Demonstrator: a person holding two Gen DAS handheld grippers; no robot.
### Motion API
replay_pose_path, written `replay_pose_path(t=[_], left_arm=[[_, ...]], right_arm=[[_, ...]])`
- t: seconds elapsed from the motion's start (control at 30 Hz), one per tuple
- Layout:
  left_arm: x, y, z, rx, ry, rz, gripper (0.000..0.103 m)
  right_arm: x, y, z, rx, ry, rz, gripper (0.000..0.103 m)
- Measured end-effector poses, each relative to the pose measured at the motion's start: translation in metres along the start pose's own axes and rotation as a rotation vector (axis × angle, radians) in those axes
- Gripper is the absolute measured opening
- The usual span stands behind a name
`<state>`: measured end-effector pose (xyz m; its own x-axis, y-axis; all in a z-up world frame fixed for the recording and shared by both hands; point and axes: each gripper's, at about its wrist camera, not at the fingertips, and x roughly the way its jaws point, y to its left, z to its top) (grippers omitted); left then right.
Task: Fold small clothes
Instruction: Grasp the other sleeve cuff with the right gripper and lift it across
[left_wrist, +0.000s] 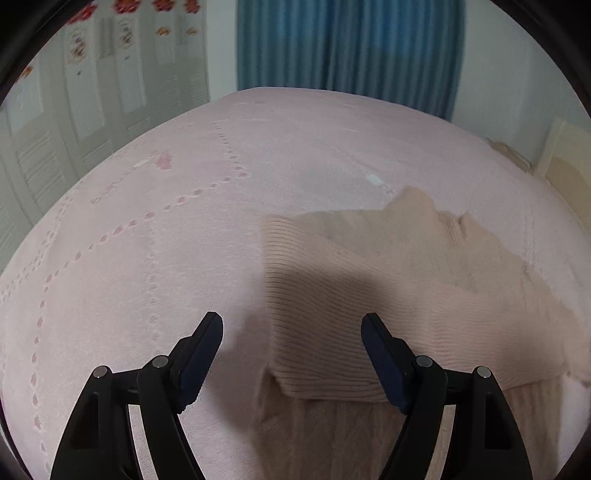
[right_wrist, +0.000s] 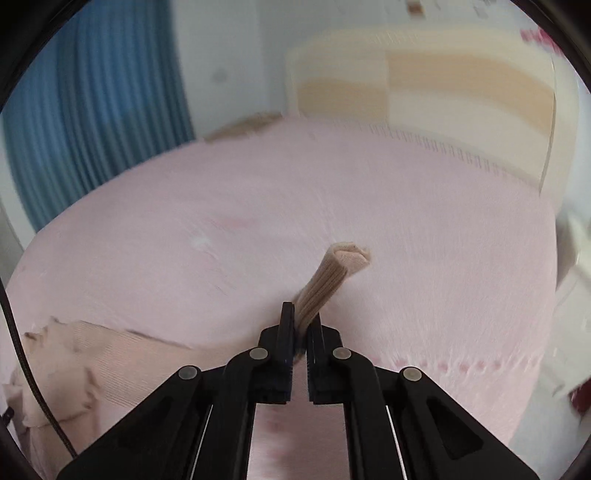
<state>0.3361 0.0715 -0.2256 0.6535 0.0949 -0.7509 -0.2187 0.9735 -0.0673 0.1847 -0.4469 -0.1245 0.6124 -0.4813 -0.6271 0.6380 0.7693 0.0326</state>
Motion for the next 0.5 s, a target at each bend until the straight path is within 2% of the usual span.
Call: replay_pose_path(t=[0.13,0.23,0.4,0.5], left_arm=[[-0.015,0.048,-0.001,-0.125,0.014,-0.071,0.076],[-0.023,0.088,-0.007,-0.186,0.011,-0.074,0.076],[-0.028,0.142,-0.009,-0.236,-0.014,-0.050,0.076],[-0.026,0.165,-0.011,-0.263,-0.012,-0.051,0.076]], right_arm=[[-0.052,0.071,0.022,-0.089,-0.075,0.050,0.005],[-0.081,0.130,0.026,-0.162,-0.117,0.104,0.005],[-0.121,0.237,0.004,-0.323,-0.168,0.180,0.005],[-0.125,0.301,-0.016,-0.404,-0.166,0.239,0.005]])
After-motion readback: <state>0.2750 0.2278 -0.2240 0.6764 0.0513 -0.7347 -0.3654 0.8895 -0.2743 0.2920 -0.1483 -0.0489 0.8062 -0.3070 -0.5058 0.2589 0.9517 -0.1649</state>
